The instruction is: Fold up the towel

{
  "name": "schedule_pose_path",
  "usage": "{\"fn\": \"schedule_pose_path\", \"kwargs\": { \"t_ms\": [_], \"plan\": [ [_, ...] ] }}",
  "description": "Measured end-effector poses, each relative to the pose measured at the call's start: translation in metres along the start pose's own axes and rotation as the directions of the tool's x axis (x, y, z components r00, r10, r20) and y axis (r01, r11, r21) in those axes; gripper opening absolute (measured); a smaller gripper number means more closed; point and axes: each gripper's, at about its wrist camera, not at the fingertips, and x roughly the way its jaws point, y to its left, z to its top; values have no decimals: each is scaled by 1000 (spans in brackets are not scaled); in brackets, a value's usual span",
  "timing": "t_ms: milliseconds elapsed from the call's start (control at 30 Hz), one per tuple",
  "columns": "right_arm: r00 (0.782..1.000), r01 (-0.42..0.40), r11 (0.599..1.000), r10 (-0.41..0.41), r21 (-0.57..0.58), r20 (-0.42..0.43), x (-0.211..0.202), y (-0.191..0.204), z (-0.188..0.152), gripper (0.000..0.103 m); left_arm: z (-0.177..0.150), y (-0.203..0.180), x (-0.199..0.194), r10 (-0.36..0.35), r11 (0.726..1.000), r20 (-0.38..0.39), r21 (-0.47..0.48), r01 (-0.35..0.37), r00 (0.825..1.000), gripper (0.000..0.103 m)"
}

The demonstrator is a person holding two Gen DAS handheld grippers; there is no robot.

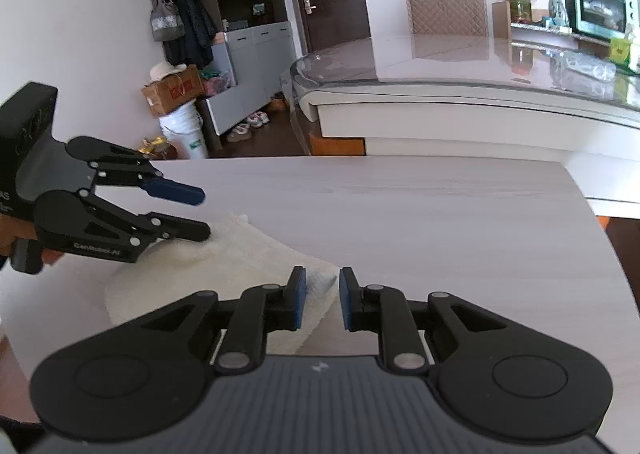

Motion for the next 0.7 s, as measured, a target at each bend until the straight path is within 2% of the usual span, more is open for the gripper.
{"fn": "schedule_pose_path", "kwargs": {
  "t_ms": [133,267,400,433,467,500,533,700],
  "plan": [
    [999,46,998,-46,-34,-2,4,5,-1,23,-1,3,2,8,1000,8,-26,-8,1000,48],
    [999,45,999,-45,-22,10,4,5,0,23,-1,6,-5,10,999,25,-45,-9,1000,47],
    [998,37,999,-36,-21,45,-10,11,0,23,-2,3,-25,-29,999,40,-32,30,999,47],
    [998,25,1000,-24,-19,50,-12,12,0,22,-3,1,-28,-47,999,38,-24,48,998,44],
    [999,16,1000,-15,-19,52,-15,14,-1,22,-4,-2,-30,-67,998,31,-17,68,997,33],
    [999,13,1000,-12,-20,51,-15,15,-1,20,-6,-5,-30,-83,996,23,-10,83,996,27],
    [999,-4,1000,5,-28,37,-14,18,-2,15,-7,-8,-29,-94,996,15,-4,94,995,19],
    [1000,-11,999,11,-38,-1,-5,24,-8,15,-11,-10,-24,-104,994,8,-33,104,995,17]
  ]
}}
